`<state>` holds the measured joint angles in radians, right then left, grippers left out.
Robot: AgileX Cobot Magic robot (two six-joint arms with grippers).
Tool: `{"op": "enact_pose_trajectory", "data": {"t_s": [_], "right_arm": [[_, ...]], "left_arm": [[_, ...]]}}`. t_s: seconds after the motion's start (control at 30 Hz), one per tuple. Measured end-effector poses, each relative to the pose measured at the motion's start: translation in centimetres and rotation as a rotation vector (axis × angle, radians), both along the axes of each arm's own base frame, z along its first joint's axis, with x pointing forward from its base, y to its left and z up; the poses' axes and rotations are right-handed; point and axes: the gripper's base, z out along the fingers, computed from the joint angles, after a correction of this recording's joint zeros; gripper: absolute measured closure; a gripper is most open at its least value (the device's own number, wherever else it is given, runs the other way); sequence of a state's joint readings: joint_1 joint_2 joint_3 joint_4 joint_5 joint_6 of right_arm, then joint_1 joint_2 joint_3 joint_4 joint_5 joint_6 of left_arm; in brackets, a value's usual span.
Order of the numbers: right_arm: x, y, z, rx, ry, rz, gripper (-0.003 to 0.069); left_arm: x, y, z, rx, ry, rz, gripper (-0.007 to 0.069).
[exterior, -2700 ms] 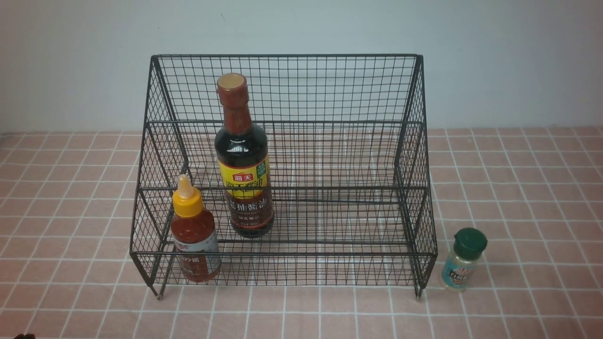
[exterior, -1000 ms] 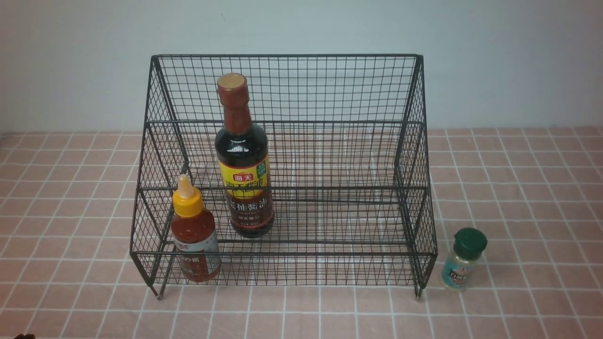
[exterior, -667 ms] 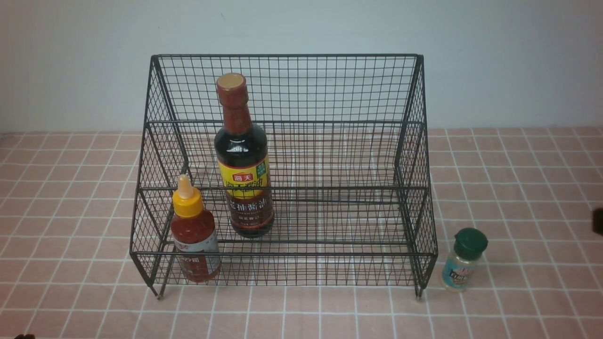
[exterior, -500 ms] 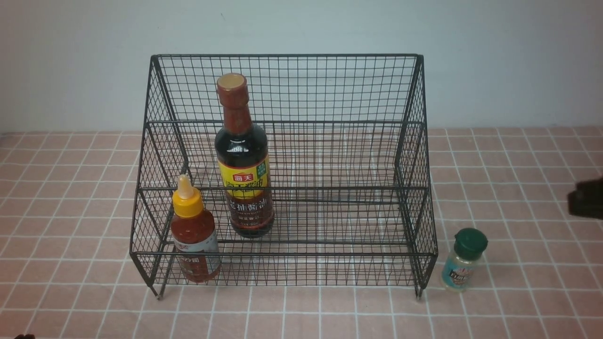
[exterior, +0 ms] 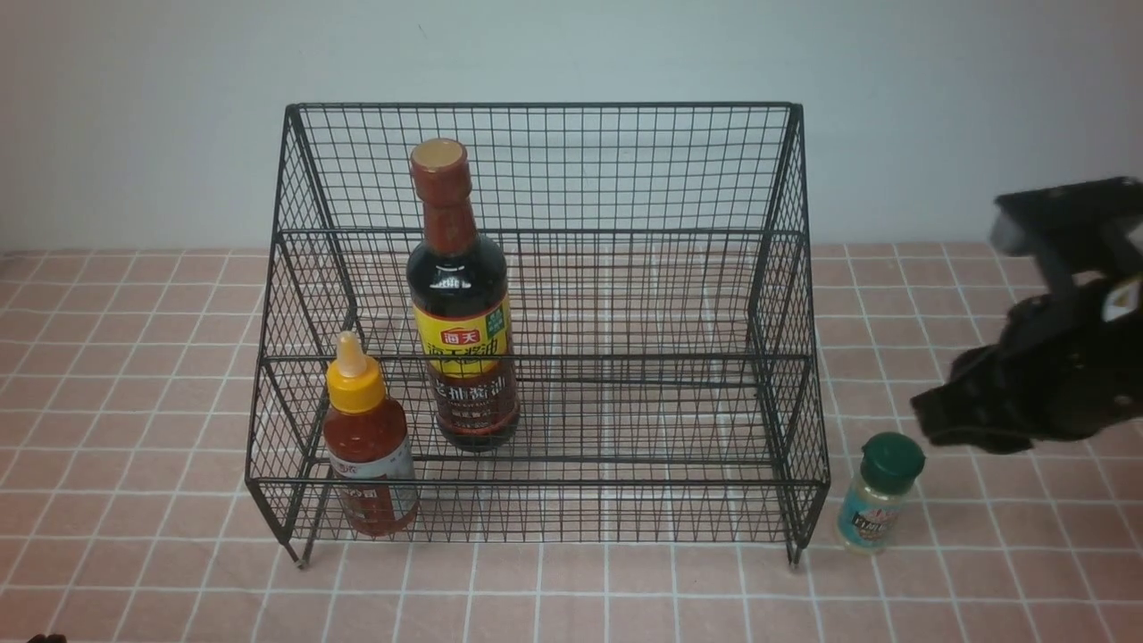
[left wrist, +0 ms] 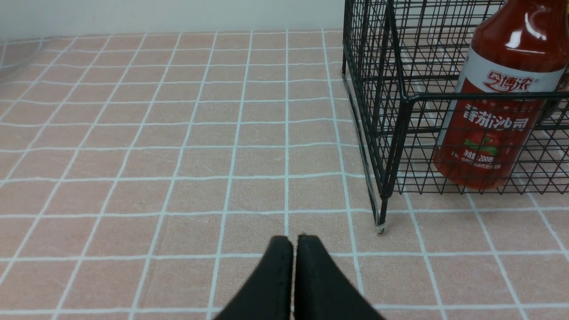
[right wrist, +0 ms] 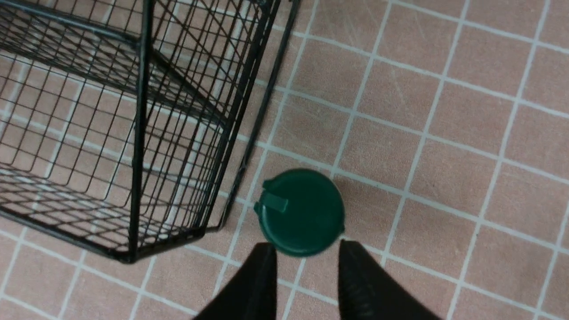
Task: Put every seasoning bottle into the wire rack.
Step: Use the right arm to grab the condiment bottle closest to it
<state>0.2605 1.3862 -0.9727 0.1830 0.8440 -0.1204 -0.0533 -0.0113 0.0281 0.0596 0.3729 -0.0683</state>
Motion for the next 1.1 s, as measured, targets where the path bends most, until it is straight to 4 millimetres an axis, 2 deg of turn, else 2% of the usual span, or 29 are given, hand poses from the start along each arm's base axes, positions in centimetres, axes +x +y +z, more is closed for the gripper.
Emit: {"op": "enact_pose_trajectory", "data": {"t_s": [0.03,0.07,0.13,0.27,0.33,0.47,0.57,0.67,0.73,0.77,0.8,1.0,1.03,1.07,1.1], "right_arm": [[0.4,0.3,-0.5,-0.004,0.0,0.005,0.0376],[0.5,0.3,-0.5,-0.004,-0.004,0.005,0.0367],[1.4,0.6,-1.7,-0.013,-0.003,0.003,0.0235],[2.3,0.7,-3.2,-0.024,0.017,-0.004,0.0098],[2.6,0.8,-3.7,-0.025,0.031,-0.011,0.0053],[3.0,0.9,-4.7,-0.029,0.058,-0.019,0.0029],[3.1,0.9,-5.2,-0.032,0.074,-0.021,0.0036],[3.3,1.0,-5.8,-0.029,0.097,-0.04,0.0091],[3.4,1.0,-6.2,-0.023,0.116,-0.065,0.018],[3.5,1.0,-6.4,-0.022,0.123,-0.072,0.0279],[3.5,1.0,-6.4,-0.02,0.124,-0.075,0.0326],[3.6,1.0,-5.4,-0.043,0.148,-0.055,0.0312],[3.5,1.0,-4.9,-0.048,0.154,-0.05,0.0312],[3.4,1.0,-3.3,-0.047,0.142,-0.042,0.0312],[3.4,1.0,-3.2,-0.048,0.145,-0.042,0.0312]], "left_arm": [[0.0,0.0,0.0,0.0,0.0,0.0,0.0631],[0.0,0.0,0.0,0.0,0.0,0.0,0.0631],[0.0,0.0,0.0,0.0,0.001,0.0,0.0631],[0.0,0.0,0.0,0.0,0.001,0.0,0.0631],[0.0,0.0,0.0,0.0,0.001,0.0,0.0631],[0.0,0.0,0.0,0.0,0.001,0.0,0.0631],[0.0,0.0,0.0,0.001,0.002,0.0,0.0631],[0.0,0.0,0.0,0.001,0.003,0.0,0.0631],[0.0,0.0,0.0,0.001,0.003,0.0,0.0631],[0.0,0.0,0.0,0.001,0.002,0.0,0.0631],[0.0,0.0,0.0,0.001,0.002,0.0,0.0631],[0.0,0.0,0.0,0.002,0.002,0.0,0.0631],[0.0,0.0,0.0,0.002,0.002,0.0,0.0631],[0.0,0.0,0.0,0.002,0.002,0.0,0.0631],[0.0,0.0,0.0,0.002,0.002,0.0,0.0631]]}}
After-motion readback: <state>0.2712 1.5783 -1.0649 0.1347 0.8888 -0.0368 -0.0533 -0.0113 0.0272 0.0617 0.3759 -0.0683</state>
